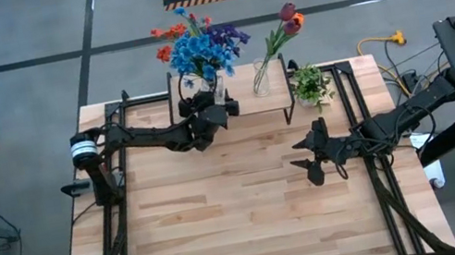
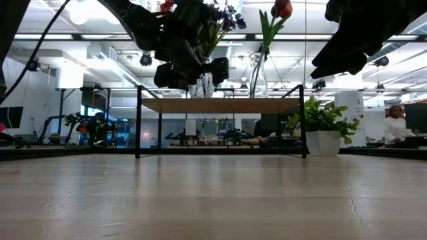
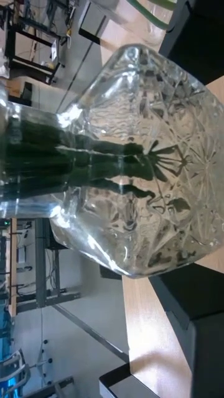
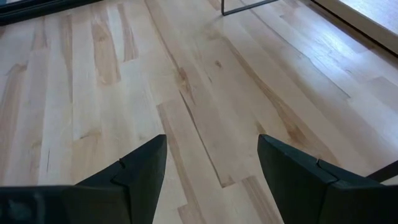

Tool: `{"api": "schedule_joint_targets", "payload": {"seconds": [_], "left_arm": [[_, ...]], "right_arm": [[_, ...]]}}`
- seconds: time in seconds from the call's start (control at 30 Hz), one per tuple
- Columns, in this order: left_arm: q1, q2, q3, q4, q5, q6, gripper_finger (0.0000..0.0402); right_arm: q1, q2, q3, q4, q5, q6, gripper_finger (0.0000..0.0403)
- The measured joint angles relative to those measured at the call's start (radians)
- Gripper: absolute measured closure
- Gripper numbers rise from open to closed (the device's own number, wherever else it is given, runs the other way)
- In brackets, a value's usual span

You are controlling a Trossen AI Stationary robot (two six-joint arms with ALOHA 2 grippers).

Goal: Pick and place flowers into a vace then onto a shelf
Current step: Put the transparent vase with flowers on the shelf

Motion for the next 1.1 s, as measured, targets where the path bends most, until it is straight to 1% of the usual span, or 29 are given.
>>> {"api": "schedule_joint_targets", "payload": {"seconds": [0.17, 0.77, 1.1], "left_arm": [[0.000, 0.000, 0.000, 0.000, 0.000, 0.000, 0.0003], [-0.010, -0.002, 0.012, 0.019, 0.000, 0.004, 0.0003], [-0.013, -0.003, 0.061, 0.019, 0.006, 0.084, 0.0003]], "right_arm": [[0.000, 0.000, 0.000, 0.000, 0.000, -0.004, 0.0161], [0.000, 0.000, 0.000, 0.000, 0.000, -0.008, 0.0161], [0.000, 0.000, -0.006, 0.000, 0.000, -0.008, 0.0161]]}}
